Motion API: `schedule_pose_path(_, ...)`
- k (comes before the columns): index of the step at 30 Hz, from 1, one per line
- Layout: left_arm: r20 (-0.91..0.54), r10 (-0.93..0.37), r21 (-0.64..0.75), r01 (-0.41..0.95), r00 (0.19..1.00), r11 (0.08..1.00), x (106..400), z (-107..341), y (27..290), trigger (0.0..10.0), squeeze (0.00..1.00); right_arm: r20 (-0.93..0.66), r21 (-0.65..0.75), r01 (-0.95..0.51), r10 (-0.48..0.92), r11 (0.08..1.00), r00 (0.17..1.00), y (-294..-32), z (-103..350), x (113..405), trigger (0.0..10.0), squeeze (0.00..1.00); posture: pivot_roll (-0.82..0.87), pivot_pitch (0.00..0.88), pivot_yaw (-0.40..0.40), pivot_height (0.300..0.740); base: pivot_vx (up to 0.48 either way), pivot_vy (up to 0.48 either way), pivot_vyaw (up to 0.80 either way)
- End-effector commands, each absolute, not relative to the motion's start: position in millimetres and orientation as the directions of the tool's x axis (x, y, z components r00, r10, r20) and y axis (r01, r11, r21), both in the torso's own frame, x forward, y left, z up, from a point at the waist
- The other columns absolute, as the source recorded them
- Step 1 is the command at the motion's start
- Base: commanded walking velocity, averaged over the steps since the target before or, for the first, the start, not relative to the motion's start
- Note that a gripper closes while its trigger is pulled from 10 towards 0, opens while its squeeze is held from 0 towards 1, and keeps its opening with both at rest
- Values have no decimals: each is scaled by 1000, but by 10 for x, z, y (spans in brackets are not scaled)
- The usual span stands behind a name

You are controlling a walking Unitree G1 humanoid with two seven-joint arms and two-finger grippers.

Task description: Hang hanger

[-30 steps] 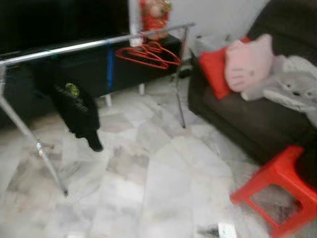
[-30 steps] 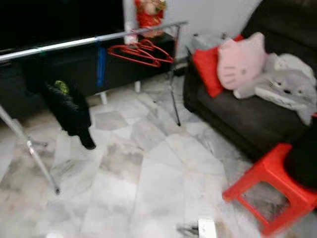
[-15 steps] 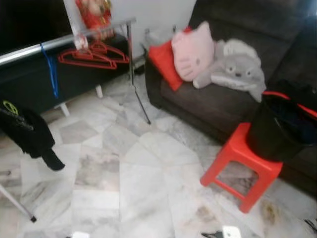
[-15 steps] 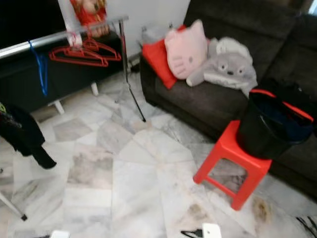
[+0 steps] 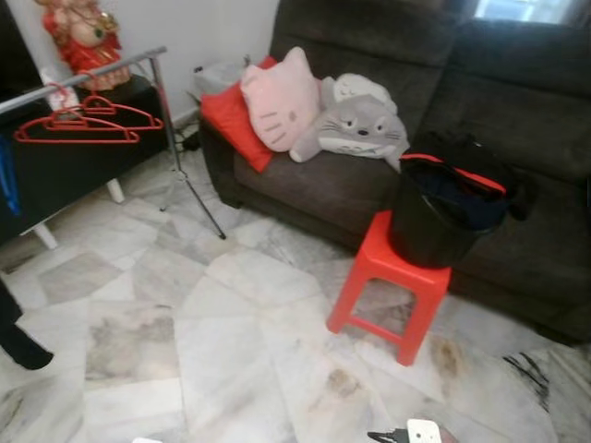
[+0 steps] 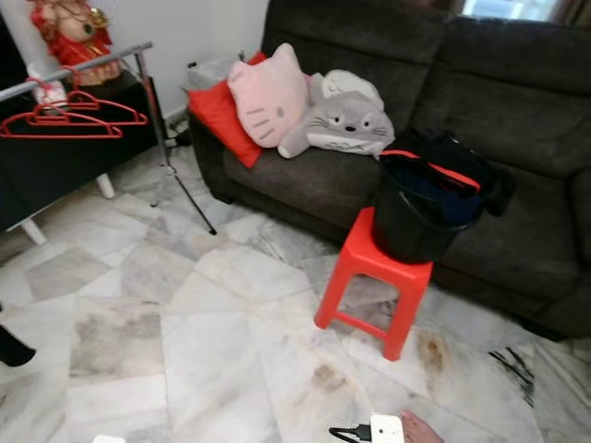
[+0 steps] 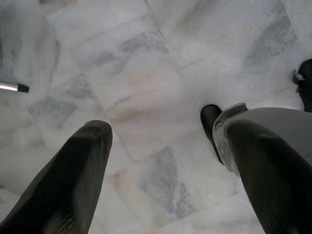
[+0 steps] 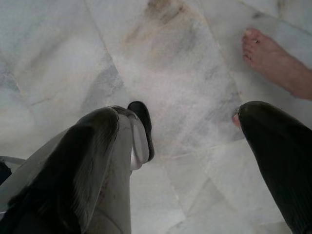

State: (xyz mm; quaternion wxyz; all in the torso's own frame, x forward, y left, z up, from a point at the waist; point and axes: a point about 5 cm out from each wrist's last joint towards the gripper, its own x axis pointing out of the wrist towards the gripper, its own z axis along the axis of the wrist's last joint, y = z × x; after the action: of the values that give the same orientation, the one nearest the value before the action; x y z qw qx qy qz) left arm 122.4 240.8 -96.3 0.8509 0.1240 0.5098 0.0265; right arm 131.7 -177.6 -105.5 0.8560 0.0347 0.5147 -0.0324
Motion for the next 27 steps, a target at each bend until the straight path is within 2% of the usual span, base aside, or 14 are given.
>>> schedule_pose_path(1,-867,178,248,93,466,964,1207,-965,2430,10000,0,-882,24,91,-22,996,471,-1780,-1049,1335,10000,0,-60,0,-23,740,0,-296,-587)
schedule_pose_path(4,-866,179,249,93,466,964,1209,-964,2431,10000,0,-882,24,91,-22,996,472,-1777,-1048,1339,10000,0,-61,0,-23,740,0,-296,-587)
schedule_pose_path(10,-869,179,253,104,462,962,1213,-965,2431,10000,0,-881,26,89,-19,996,474,-1756,-1046,1353,10000,0,-61,0,-23,740,0,0,-587)
schedule_pose_path(15,-864,187,257,90,467,962,1217,-962,2433,10000,0,-880,28,84,-15,996,474,-1721,-1045,1368,10000,0,-60,2,-23,740,0,-480,-587)
schedule_pose_path(18,-863,193,252,67,467,965,1212,-964,2434,10000,0,-881,29,81,-12,996,474,-1701,-1046,1368,10000,0,-60,2,-23,740,0,0,-575)
schedule_pose_path(27,-862,185,241,61,472,969,1208,-965,2426,10000,0,-885,33,94,-15,995,466,-1800,-1066,1269,10000,0,-58,0,-23,740,0,0,0)
